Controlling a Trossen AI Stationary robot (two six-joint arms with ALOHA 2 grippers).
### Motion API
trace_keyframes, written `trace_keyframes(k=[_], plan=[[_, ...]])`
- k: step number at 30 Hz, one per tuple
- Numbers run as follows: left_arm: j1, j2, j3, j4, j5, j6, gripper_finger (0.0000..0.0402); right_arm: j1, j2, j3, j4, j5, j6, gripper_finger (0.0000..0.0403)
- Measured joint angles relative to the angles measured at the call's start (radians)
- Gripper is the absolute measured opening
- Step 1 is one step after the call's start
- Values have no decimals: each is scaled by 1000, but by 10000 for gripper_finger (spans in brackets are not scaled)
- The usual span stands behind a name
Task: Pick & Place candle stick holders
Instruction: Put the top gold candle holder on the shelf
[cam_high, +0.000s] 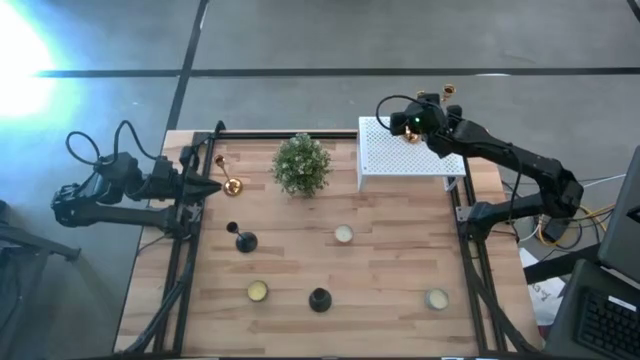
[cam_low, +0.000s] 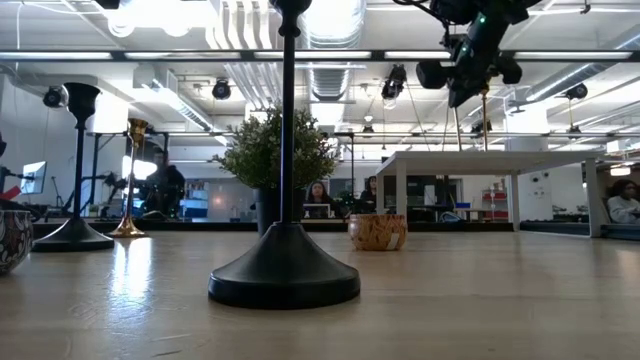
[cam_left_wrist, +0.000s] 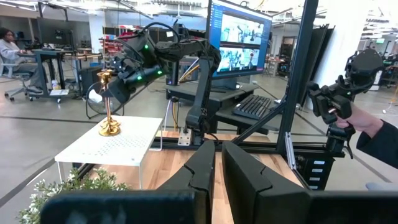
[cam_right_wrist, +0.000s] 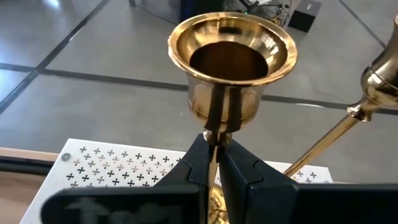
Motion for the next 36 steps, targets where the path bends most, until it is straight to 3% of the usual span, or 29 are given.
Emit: trace_keyframes(k=[31,36], plan=[[0,0,0,0,0,0,35,-19,-2,4,8,-57,-34,12],[0,0,0,0,0,0,35,-19,-2,2,3,-42,-34,29]])
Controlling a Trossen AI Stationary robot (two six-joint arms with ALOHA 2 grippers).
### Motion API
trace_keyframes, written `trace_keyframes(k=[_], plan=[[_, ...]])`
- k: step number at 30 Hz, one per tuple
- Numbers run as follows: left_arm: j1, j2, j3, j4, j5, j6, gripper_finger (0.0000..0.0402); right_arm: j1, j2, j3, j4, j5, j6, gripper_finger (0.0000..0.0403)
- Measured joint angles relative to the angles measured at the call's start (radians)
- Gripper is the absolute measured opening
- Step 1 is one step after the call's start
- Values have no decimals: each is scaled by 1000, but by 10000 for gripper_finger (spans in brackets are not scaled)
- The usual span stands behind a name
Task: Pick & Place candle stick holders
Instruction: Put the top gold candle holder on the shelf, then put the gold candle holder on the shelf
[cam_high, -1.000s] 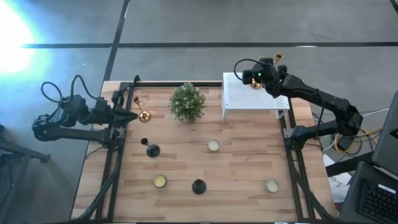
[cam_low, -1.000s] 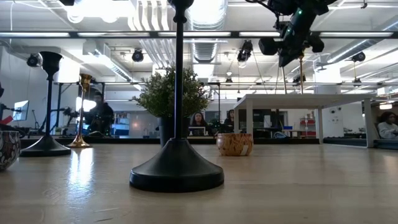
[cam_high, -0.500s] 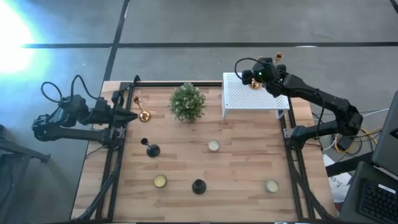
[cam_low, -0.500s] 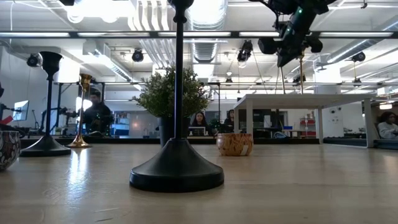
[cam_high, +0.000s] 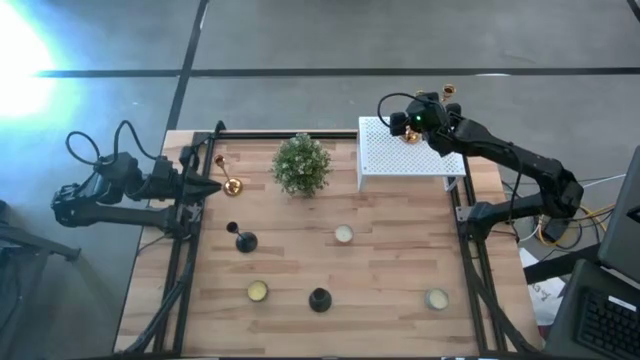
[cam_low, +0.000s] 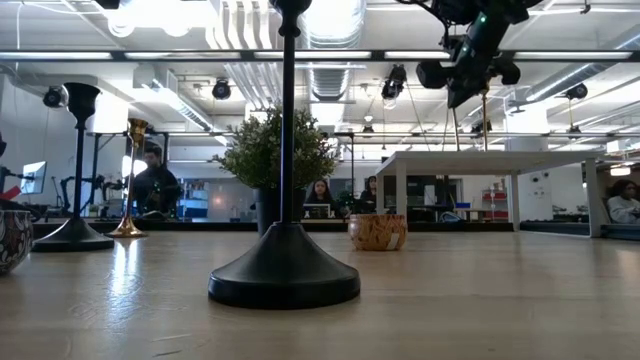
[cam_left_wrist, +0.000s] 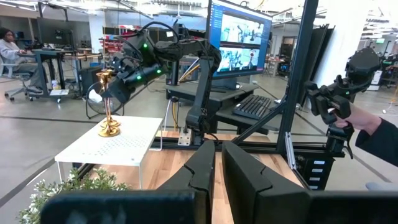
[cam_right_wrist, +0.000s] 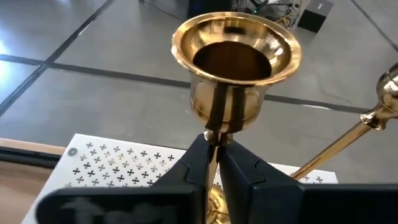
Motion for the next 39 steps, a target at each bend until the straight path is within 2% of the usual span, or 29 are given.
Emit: trace_keyframes(k=[15,22,31,36,39], plan=[[0,0,0,0,0,0,35,-1,-4,-4,-6,-18,-2,200],[0,0,0,0,0,0,35,3,-42,-4,-37,-74,-1,257],[0,0,0,0,0,0,35,78,-127,-3,-182,-88,28,278],[0,0,0,0,0,0,35,194,-199,-6,-241,-104,23,270],[0,0,0,0,0,0,35,287,-249,-6,-291,-154,25,263]])
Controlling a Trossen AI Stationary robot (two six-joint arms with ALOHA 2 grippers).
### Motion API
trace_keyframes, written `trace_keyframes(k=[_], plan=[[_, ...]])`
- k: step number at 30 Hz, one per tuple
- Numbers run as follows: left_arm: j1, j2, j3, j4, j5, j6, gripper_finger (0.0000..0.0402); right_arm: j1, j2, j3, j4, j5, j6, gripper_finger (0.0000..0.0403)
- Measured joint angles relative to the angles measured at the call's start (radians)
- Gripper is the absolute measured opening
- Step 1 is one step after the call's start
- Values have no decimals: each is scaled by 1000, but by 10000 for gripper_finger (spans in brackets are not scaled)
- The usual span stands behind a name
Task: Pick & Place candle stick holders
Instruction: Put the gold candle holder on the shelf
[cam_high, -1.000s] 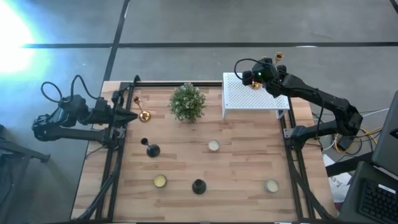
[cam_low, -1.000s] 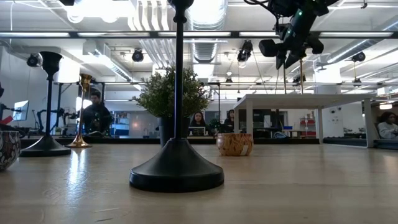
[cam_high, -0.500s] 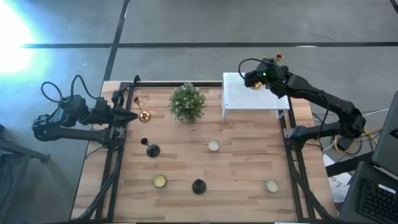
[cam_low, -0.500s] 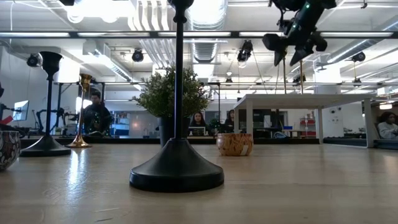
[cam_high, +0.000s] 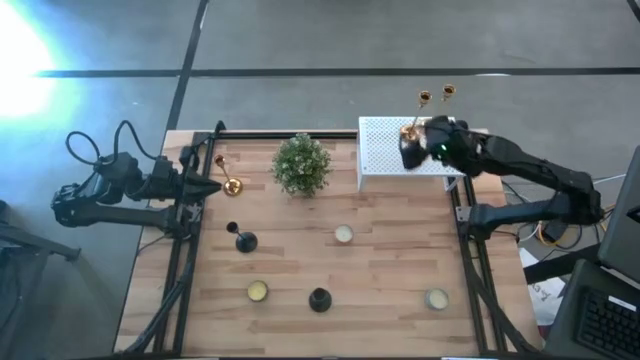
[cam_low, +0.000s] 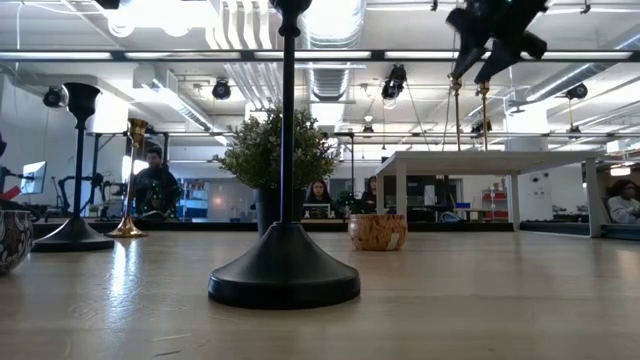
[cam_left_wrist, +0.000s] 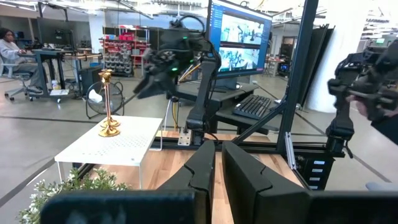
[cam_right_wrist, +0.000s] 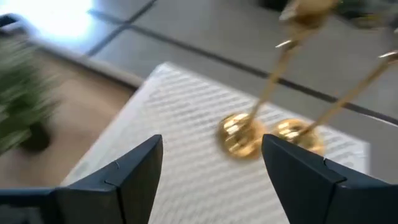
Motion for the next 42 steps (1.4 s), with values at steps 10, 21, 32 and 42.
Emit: trace_keyframes(k=[10,21,32,42], plan=[[0,0,0,0,0,0,35,382,-134,-6,-55,-125,32,238],[0,0,0,0,0,0,35,587,-143,-7,-49,-128,-71,220],[0,0,0,35,0,-71,35,592,-345,-67,-54,-229,-172,179],[0,2,0,37,0,-145,35,593,-676,-379,280,-378,-168,121]])
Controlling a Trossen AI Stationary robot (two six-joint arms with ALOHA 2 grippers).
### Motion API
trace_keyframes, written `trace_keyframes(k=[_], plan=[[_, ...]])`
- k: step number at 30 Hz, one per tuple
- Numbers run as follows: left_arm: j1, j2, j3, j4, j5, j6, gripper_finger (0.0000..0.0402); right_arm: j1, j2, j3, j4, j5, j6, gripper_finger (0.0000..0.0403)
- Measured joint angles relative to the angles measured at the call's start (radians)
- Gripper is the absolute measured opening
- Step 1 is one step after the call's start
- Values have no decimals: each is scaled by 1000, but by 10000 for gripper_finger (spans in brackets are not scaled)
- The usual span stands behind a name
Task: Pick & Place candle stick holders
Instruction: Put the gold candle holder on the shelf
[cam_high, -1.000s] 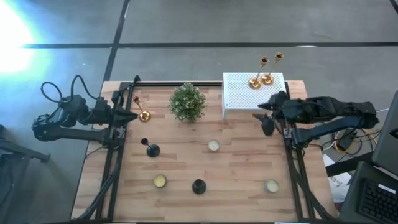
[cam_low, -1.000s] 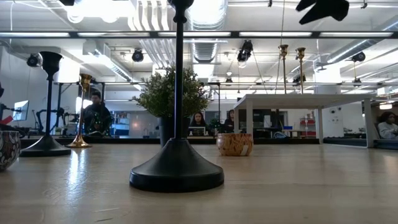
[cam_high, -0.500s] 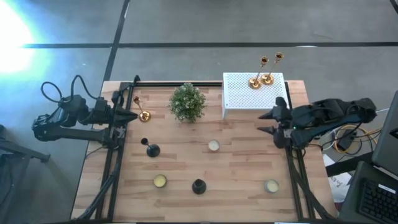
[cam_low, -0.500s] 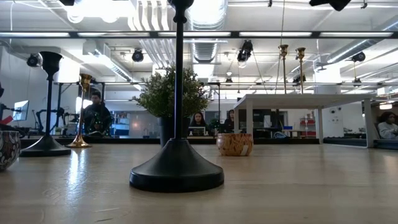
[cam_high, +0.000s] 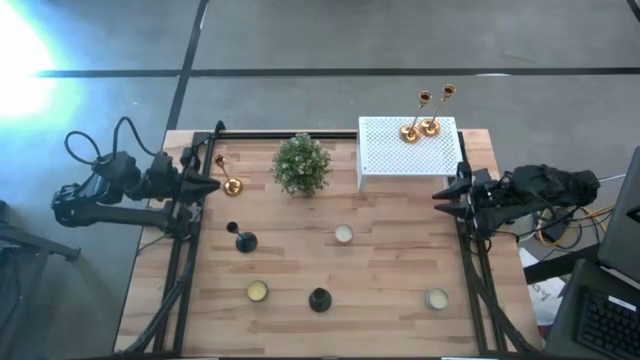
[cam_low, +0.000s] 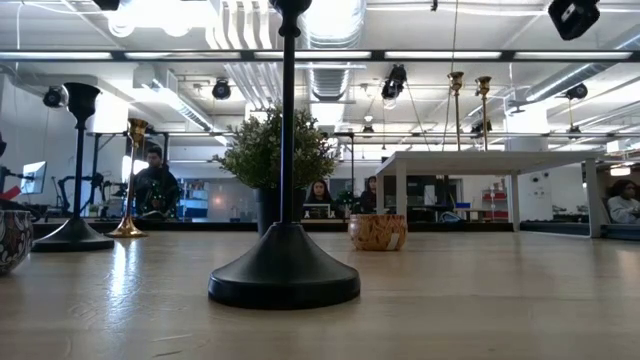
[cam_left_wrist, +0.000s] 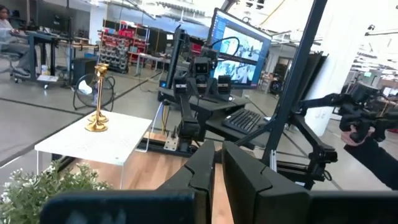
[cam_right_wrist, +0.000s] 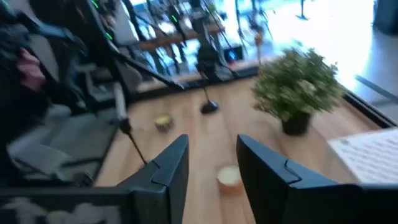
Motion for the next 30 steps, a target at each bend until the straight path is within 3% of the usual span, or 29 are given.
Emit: trace_keyframes(k=[6,17,22,30], plan=[[0,1,0,25,-9,52,35,-1,-77,-94,76,6,-3,99],[0,18,0,80,-38,-38,35,-1,-73,-94,139,73,-104,73],[1,31,0,54,-287,-87,35,-1,-63,-93,181,88,-195,66],[1,31,-2,-36,-328,-73,35,-1,-60,-93,202,90,-224,59]])
